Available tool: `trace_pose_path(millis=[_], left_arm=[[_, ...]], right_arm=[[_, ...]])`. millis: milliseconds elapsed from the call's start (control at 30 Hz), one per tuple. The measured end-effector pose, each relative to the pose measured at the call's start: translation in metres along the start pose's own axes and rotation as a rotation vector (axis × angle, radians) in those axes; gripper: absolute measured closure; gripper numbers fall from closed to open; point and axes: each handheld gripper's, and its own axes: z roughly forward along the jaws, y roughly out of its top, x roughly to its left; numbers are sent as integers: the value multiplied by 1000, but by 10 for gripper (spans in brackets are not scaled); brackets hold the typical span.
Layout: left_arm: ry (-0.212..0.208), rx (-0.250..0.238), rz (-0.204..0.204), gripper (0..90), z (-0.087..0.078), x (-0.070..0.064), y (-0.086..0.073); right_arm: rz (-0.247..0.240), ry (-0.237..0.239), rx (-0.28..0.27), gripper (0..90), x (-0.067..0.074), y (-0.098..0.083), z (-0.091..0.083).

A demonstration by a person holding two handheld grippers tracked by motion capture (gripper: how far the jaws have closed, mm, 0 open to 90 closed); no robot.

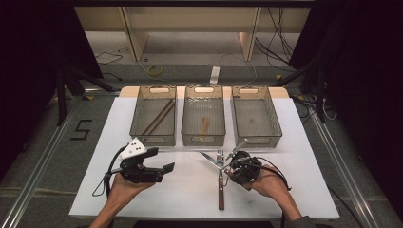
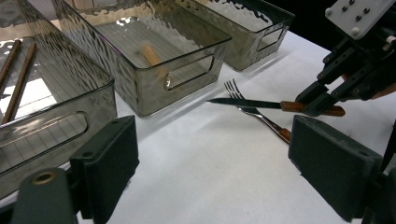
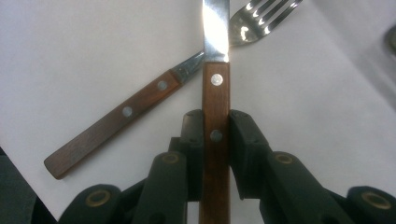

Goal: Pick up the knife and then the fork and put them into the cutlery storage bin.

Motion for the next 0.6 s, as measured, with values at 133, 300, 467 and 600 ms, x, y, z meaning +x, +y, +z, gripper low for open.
trace_pose_path(millis=[133,300,467,600], left_arm=[[8,-17,-19,151,-3,5,0],[8,-14,-12,151,-2,4,0],[10,-19,-20,151,-3,4,-1],[13,-23,-26,151,-4,5,-1]], right_arm=[[4,-3,-19,770,-3,2,-5],[0,-8,-37,770,-6,7,-10],[-6,-15,-62,770,-8,13,-18],[1,-24,-78,770,-14,18,-23]])
